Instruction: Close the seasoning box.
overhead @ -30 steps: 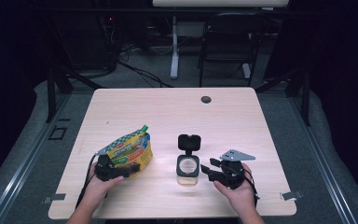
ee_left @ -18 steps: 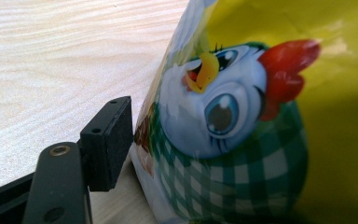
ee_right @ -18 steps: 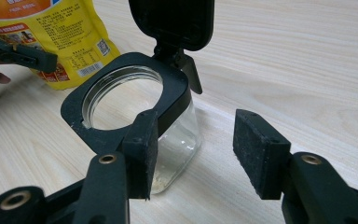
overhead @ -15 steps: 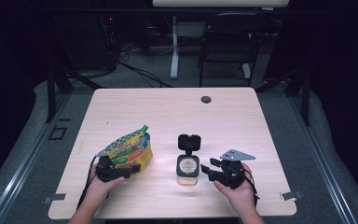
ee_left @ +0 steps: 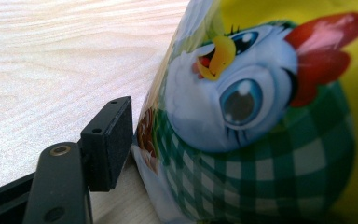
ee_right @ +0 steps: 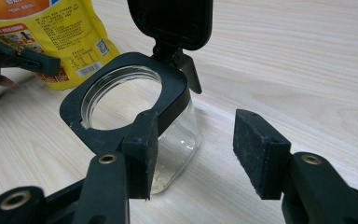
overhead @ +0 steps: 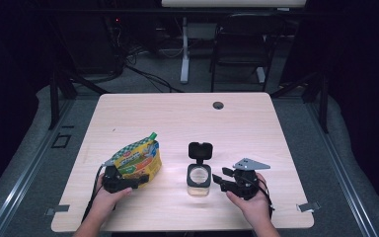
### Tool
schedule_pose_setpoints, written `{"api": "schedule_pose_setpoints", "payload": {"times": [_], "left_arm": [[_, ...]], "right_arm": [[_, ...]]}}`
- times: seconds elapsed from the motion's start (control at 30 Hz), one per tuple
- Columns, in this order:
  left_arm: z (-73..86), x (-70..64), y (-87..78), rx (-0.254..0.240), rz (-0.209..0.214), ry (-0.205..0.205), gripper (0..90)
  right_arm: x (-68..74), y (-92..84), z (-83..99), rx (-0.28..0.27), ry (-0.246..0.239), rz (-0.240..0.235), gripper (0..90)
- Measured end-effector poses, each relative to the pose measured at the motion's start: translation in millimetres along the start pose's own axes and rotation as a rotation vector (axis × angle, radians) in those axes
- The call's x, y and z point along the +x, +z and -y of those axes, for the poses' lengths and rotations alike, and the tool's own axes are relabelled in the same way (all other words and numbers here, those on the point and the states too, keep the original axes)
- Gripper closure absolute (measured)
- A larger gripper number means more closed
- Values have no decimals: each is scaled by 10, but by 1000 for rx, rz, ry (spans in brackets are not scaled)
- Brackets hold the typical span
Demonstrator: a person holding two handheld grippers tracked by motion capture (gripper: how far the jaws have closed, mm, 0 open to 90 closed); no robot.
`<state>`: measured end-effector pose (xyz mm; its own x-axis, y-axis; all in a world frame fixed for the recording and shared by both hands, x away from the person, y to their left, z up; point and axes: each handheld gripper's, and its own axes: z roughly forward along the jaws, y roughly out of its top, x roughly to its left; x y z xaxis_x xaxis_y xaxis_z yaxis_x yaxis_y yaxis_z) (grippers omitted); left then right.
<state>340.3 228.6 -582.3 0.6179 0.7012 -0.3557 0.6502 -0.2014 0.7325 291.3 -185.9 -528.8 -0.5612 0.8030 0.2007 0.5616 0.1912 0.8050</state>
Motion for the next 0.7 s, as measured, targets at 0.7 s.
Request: {"api": "schedule_pose_setpoints", "payload": {"times": [0.7], "left_arm": [[33, -5, 14, -30, -6, 46, 336]], "right_arm": [[-7, -7, -1, -3, -2, 0, 503]]}}
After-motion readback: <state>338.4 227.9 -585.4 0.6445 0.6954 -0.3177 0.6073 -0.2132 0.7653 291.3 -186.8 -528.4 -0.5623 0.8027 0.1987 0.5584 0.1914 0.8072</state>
